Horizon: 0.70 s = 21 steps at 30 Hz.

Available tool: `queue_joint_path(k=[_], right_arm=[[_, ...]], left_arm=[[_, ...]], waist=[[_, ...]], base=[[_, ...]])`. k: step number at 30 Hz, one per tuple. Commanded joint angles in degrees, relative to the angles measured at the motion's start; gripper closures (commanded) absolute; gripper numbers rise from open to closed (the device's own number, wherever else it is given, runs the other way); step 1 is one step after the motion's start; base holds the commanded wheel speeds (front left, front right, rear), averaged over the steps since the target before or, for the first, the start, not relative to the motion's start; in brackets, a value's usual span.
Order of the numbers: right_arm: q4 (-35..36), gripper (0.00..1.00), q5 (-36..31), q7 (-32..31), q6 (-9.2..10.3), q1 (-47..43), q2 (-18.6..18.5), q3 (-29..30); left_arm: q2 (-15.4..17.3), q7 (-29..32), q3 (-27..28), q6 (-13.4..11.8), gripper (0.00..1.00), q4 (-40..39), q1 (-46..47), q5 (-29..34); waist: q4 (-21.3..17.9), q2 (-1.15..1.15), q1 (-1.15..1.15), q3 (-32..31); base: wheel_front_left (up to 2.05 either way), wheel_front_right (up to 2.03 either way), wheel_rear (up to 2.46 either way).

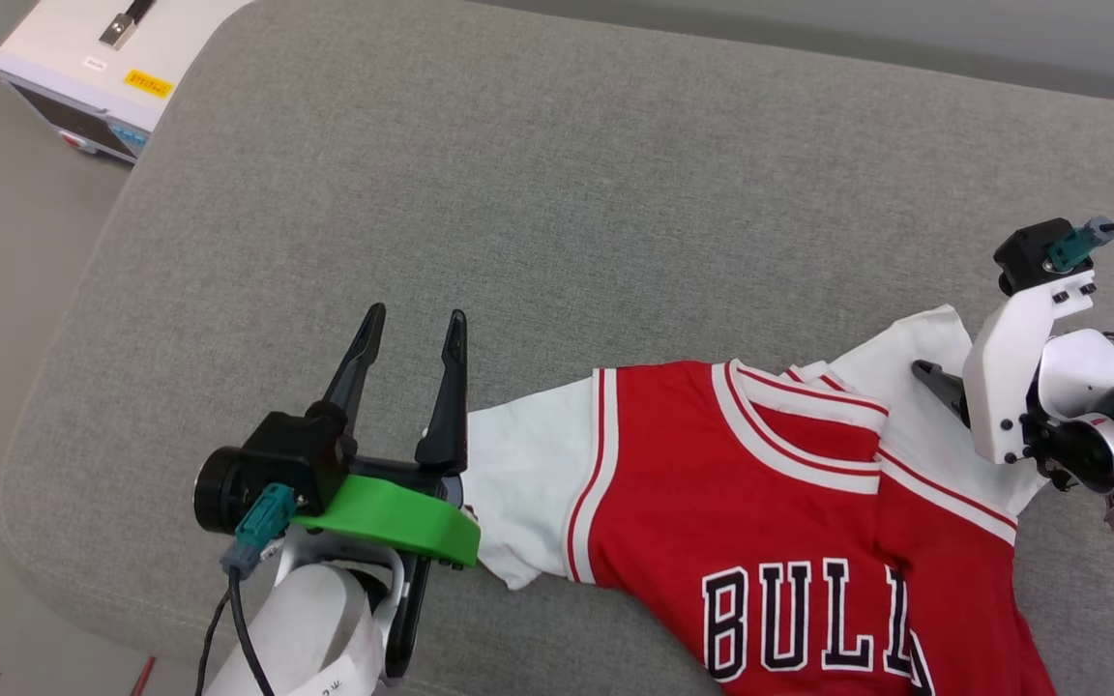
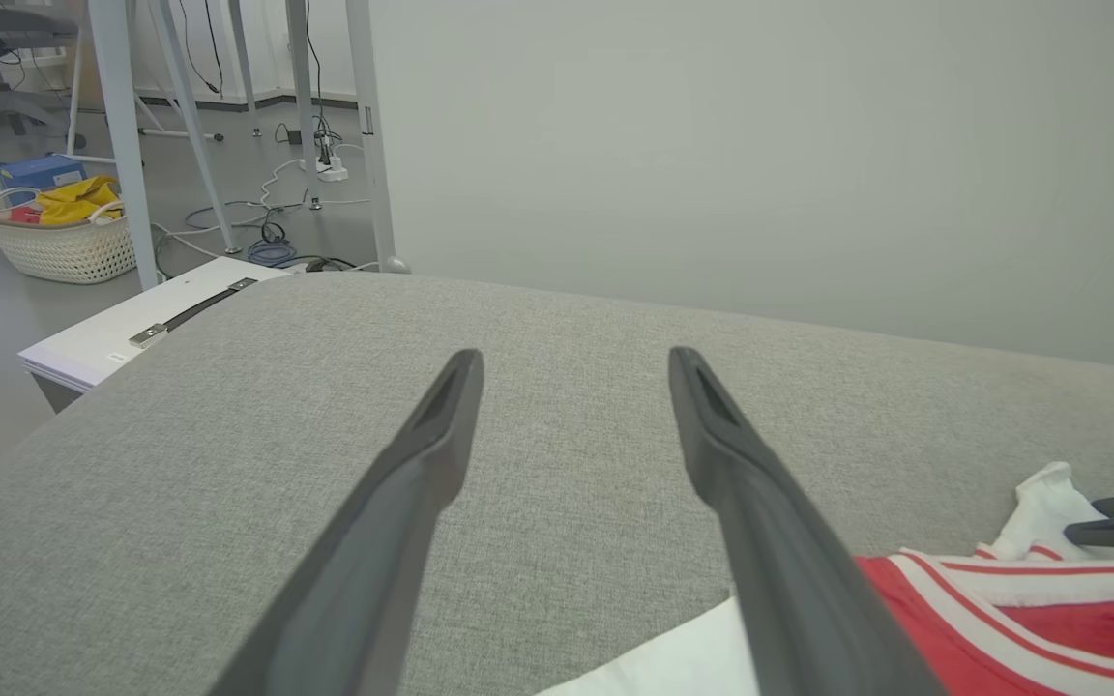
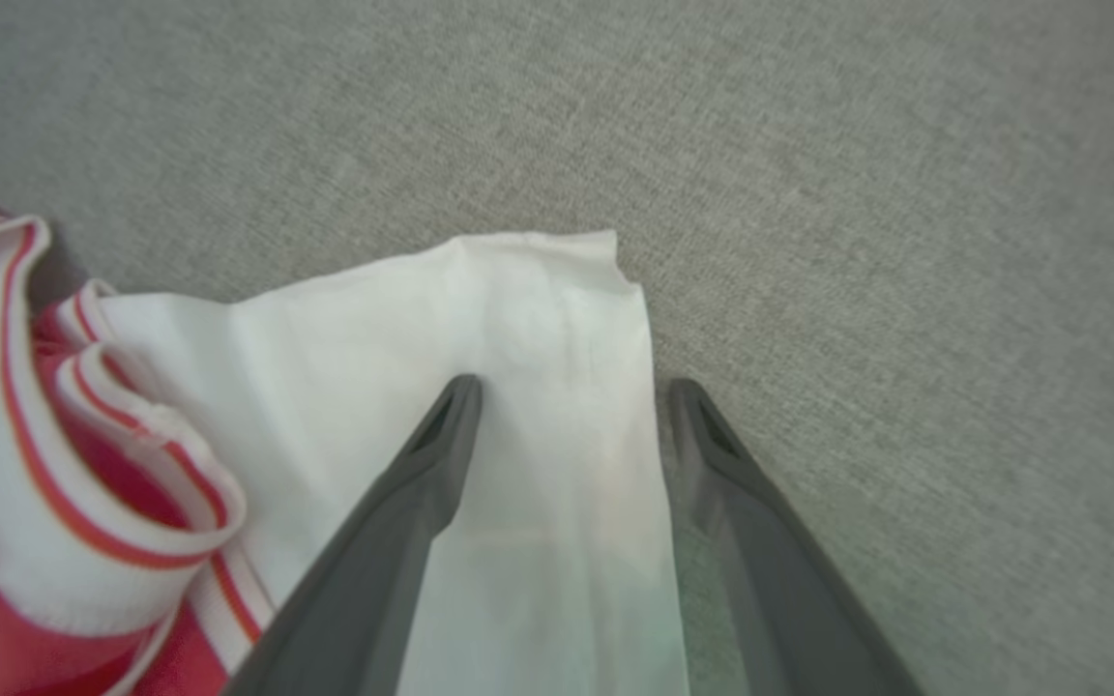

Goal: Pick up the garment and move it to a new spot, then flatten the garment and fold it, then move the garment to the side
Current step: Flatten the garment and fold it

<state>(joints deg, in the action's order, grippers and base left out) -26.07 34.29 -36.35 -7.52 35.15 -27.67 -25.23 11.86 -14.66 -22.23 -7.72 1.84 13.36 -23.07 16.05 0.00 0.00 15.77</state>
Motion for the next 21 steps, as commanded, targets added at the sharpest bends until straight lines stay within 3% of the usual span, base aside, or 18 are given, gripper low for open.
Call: queue_joint_path(k=[1,6,7,8,9,15,21], right_arm=[[-1.4,0.0,1.4,-1.1,0.03,0.6,-0.1,-1.9],[-5.2,0.0,6.1,-7.6,0.03,0.1,-0.4,-9.1],[-5.8,0.17,7.0,-8.7,0.03,-0.1,-0.4,-9.7],[-6.2,0.79,8.0,-9.8,0.03,-0.2,-0.4,-10.4],[-6.3,1.0,8.9,-10.2,0.03,-0.1,-0.5,-11.0],[-5.9,1.0,11.5,-7.3,0.03,2.5,-0.3,-12.2],[-5.5,1.0,12.4,2.2,0.03,4.3,-1.3,-6.9]], left_arm=[[-0.6,-0.3,0.2,0.4,0.0,0.3,1.1,0.7],[-1.4,-0.3,1.0,1.0,0.0,1.0,0.6,1.2],[-1.5,-0.3,1.1,1.1,0.0,1.1,0.5,1.3],[-1.6,-0.3,1.3,1.2,0.0,1.2,0.4,1.4],[-1.7,-0.3,1.4,1.4,0.0,1.4,0.3,1.5],[-1.1,-0.3,2.1,1.9,0.0,3.1,-0.6,1.4],[0.4,1.7,2.4,2.7,0.0,5.4,-1.1,0.2]], waist=[[1.1,0.0,0.0,1.3],[1.0,0.0,0.0,1.1],[1.0,0.0,0.0,0.9],[0.9,0.0,0.0,0.8],[0.8,0.0,0.0,0.7],[-1.0,0.0,0.0,-0.6],[-2.7,0.0,0.0,-3.3]], base=[[0.0,0.0,0.0],[0.0,0.0,0.0],[0.0,0.0,0.0],[0.0,0.0,0.0],[0.0,0.0,0.0],[0.0,0.0,0.0],[0.0,0.0,0.0]])
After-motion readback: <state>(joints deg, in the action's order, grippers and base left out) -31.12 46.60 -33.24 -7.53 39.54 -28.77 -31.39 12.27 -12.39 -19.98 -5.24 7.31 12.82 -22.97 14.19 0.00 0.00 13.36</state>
